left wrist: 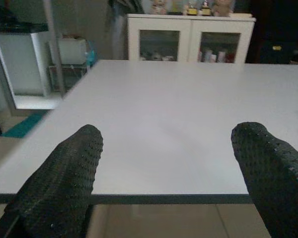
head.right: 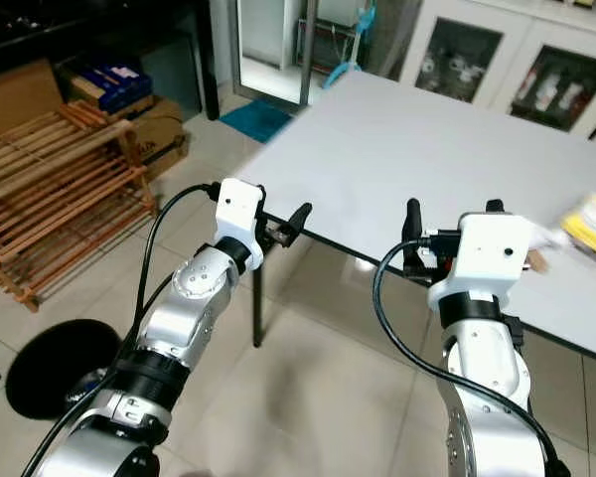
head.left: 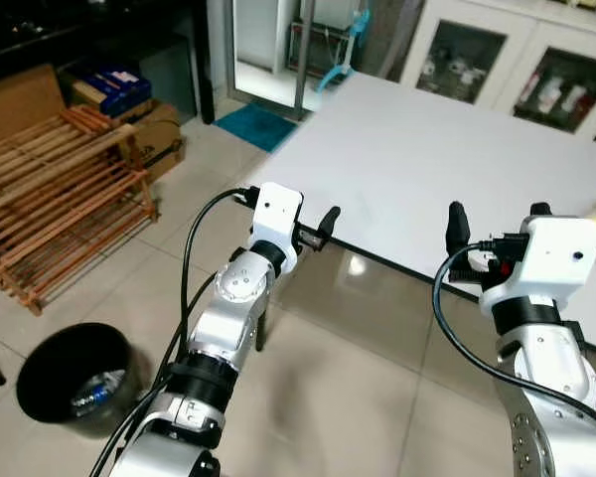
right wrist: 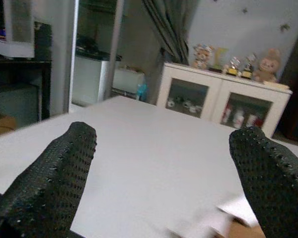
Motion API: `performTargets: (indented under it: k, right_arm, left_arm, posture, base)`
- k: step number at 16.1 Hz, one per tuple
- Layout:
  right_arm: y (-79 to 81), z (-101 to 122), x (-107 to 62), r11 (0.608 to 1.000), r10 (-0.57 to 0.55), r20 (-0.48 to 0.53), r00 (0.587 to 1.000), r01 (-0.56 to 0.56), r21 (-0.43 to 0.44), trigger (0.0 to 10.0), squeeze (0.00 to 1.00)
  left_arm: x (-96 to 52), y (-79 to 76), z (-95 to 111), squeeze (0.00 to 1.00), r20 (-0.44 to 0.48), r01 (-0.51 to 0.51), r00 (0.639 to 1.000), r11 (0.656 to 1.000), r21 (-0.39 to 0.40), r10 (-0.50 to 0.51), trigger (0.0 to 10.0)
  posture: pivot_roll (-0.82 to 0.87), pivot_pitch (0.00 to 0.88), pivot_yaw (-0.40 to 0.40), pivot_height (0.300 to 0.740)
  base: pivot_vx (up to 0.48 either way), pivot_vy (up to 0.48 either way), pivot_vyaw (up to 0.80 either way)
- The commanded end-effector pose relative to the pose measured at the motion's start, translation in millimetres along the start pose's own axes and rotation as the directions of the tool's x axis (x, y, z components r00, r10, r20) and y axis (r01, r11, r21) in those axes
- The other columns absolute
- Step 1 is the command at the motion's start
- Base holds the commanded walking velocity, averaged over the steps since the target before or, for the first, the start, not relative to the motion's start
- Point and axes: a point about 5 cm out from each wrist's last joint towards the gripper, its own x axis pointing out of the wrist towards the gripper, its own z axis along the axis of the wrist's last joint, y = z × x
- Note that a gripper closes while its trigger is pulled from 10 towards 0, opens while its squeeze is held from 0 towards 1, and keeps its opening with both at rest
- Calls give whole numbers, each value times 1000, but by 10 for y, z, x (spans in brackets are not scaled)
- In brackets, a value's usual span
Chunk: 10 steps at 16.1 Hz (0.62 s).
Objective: Picking trash to rubbish bin
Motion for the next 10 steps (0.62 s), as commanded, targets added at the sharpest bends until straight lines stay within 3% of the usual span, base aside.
performTargets:
  k: [1, 10]
  right_arm:
    - [-57, 21, -7, 1000, -24, 10, 1000, 24, -11, 10000, 0]
    - [-50, 10, -7, 1000, -22, 8, 1000, 22, -15, 10000, 0]
  left_arm:
    - [41, -98, 41, 0, 11, 31, 999, 999, 12, -31, 10000]
    - [51, -96, 35, 0, 9, 31, 999, 999, 20, -31, 10000]
  posture:
    - [91, 70, -55, 740]
    - [89, 69, -53, 740]
  base:
    - [0, -461, 0]
    - [0, -457, 0]
